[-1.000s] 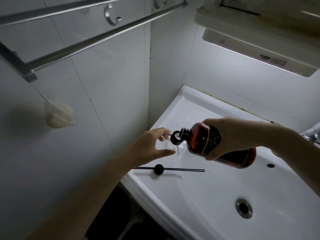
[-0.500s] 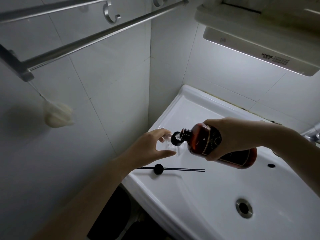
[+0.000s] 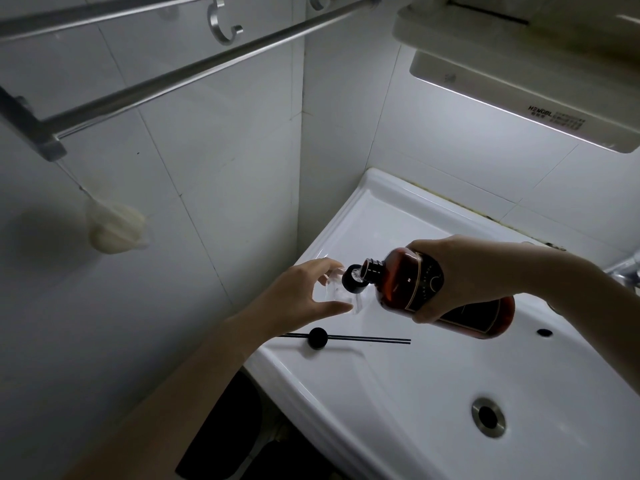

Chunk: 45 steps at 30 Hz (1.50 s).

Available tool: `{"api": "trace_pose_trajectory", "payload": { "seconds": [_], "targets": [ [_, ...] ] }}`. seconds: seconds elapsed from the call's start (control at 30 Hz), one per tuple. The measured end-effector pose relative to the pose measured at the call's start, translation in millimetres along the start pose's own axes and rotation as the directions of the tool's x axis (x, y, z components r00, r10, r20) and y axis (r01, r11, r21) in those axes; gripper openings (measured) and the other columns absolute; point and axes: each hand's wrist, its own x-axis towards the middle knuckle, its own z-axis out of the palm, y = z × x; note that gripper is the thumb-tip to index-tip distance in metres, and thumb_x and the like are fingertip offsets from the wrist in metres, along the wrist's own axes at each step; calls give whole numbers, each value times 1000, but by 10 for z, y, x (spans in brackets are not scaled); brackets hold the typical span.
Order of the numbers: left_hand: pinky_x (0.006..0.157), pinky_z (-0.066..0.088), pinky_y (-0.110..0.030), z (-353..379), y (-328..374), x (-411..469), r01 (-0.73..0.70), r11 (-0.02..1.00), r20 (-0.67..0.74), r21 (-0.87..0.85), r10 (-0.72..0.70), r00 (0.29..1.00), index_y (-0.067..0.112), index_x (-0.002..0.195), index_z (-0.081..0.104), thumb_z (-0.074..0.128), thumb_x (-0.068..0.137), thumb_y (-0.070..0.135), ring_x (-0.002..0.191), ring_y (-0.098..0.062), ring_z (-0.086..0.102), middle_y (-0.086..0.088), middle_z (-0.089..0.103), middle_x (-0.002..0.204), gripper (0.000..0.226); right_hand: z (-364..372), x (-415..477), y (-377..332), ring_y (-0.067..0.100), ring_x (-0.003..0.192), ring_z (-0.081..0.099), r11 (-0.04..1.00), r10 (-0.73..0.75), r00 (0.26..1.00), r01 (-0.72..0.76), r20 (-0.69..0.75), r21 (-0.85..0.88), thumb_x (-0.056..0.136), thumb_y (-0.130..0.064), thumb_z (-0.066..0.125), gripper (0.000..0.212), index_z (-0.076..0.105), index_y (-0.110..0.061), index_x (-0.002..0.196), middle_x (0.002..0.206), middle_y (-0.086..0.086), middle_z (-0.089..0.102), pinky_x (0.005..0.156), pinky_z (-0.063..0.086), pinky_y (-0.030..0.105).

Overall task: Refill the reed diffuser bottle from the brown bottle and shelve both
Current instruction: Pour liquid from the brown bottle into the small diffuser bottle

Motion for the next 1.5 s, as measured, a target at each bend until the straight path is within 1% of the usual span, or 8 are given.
{"api": "trace_pose_trajectory", "payload": {
  "seconds": [0.2, 0.37, 0.53, 0.7, 0.9, 1.07, 1.23, 1.5],
  "targets": [
    [71, 34, 0, 9, 4, 4, -3, 1000, 2, -14, 3, 1000, 20, 113, 54, 70, 73, 36, 87, 6, 51, 10, 60, 105, 46, -9, 2, -5, 0, 74, 57, 1000, -4, 1000, 4, 8, -6, 53, -57, 72, 44, 44, -41, 82, 82, -15, 60, 53, 38, 15],
    [71, 34, 1, 12, 2, 11, -8, 1000, -3, -11, 8, 1000, 20, 113, 53, 71, 73, 35, 88, -4, 54, 9, 61, 105, 46, -11, -1, 1, 1, 75, 57, 1000, 3, 1000, -3, 11, -12, 51, -59, 71, 48, 46, -40, 87, 83, -15, 60, 54, 39, 16],
    [71, 35, 0, 14, -6, 9, -7, 1000, 0, -23, 7, 1000, 20, 112, 54, 71, 73, 34, 87, 1, 53, 10, 60, 104, 46, -2, 4, 9, 1, 75, 57, 1000, 11, 1000, -11, 9, -6, 51, -59, 72, 47, 47, -39, 85, 82, -14, 60, 54, 39, 17],
    [72, 36, -1, 14, -10, 18, -6, 1000, -11, -15, 6, 1000, 19, 114, 53, 72, 72, 35, 88, -2, 53, 10, 60, 106, 48, -5, 8, 9, 0, 74, 57, 1000, 16, 1000, -16, 13, 0, 50, -59, 71, 49, 47, -39, 87, 82, -15, 60, 53, 38, 16],
    [70, 35, 0, 21, -15, 18, -3, 1000, -7, -25, 3, 1000, 19, 113, 54, 72, 72, 34, 85, 8, 51, 11, 60, 103, 47, -12, 22, 4, 1, 74, 57, 1000, 15, 1000, -15, 24, -8, 53, -58, 72, 49, 47, -38, 90, 82, -14, 60, 53, 38, 15],
    [70, 34, 1, 26, -11, 19, -3, 999, -13, -33, 2, 1000, 20, 112, 54, 72, 72, 34, 86, -1, 53, 11, 60, 102, 46, -19, 14, 4, 1, 76, 58, 1000, 17, 1000, -17, 24, -9, 53, -57, 72, 52, 49, -36, 95, 84, -13, 61, 53, 39, 15],
    [71, 35, 1, 42, -21, 18, 5, 999, -15, -47, -6, 1000, 22, 112, 54, 72, 71, 36, 87, 6, 52, 12, 60, 102, 46, -33, 12, -6, 0, 75, 57, 1000, 16, 999, -16, 36, -9, 56, -55, 73, 50, 47, -37, 94, 84, -15, 60, 53, 38, 14],
    [71, 35, 1, 45, -32, 31, 0, 999, -22, -39, -1, 1000, 22, 112, 54, 73, 71, 36, 87, 1, 53, 12, 60, 101, 47, -11, 23, 15, 1, 75, 57, 1000, 26, 999, -26, 24, -12, 49, -60, 71, 52, 47, -39, 91, 83, -15, 60, 54, 40, 17]
  ]
}}
